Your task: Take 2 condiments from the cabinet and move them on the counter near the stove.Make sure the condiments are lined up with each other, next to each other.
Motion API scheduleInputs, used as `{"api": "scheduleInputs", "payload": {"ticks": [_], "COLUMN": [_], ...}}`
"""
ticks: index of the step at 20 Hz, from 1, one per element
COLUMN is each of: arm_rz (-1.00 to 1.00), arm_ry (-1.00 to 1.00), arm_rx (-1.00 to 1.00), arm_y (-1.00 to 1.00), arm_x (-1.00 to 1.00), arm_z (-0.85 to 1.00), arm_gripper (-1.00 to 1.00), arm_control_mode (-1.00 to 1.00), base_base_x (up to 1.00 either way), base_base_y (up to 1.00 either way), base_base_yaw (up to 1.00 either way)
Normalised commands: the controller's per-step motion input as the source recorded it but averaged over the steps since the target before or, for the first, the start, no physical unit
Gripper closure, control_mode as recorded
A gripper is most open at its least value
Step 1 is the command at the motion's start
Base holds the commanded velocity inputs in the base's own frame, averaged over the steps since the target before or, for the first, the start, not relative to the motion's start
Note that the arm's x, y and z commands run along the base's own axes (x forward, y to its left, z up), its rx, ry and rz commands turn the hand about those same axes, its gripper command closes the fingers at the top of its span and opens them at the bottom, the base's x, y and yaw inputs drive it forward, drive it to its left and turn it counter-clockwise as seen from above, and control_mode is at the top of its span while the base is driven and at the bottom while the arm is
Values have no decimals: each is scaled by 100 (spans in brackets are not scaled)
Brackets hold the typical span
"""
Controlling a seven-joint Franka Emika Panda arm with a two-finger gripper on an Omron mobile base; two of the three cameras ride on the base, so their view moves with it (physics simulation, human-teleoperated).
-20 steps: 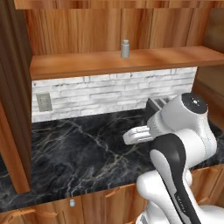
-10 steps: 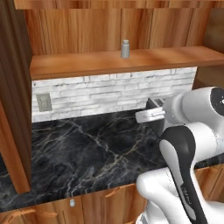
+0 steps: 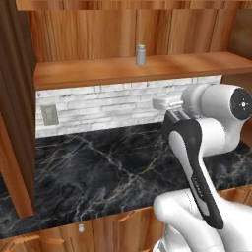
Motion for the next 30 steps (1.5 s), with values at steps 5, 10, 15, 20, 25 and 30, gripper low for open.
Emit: {"api": "scheduleInputs", "payload": {"ticks": [5, 10, 15, 20, 25, 30], "arm_rz": [-2, 0, -3, -2, -1, 0], "arm_ry": [-9, -4, 3, 0, 0, 3], "arm_rx": [0, 2, 0, 0, 0, 0], "arm_y": [-21, -12, 0, 0, 0, 0], "arm_x": [92, 62, 36, 45, 31, 67], "arm_z": [45, 30, 8, 26, 3, 9], "arm_gripper": [-100, -100, -100, -100, -100, -100], "arm_control_mode": [-100, -100, -100, -100, -100, -100], "base_base_x": [0, 0, 0, 0, 0, 0], "base_base_y": [0, 0, 0, 0, 0, 0], "base_base_yaw": [0, 0, 0, 0, 0, 0]}}
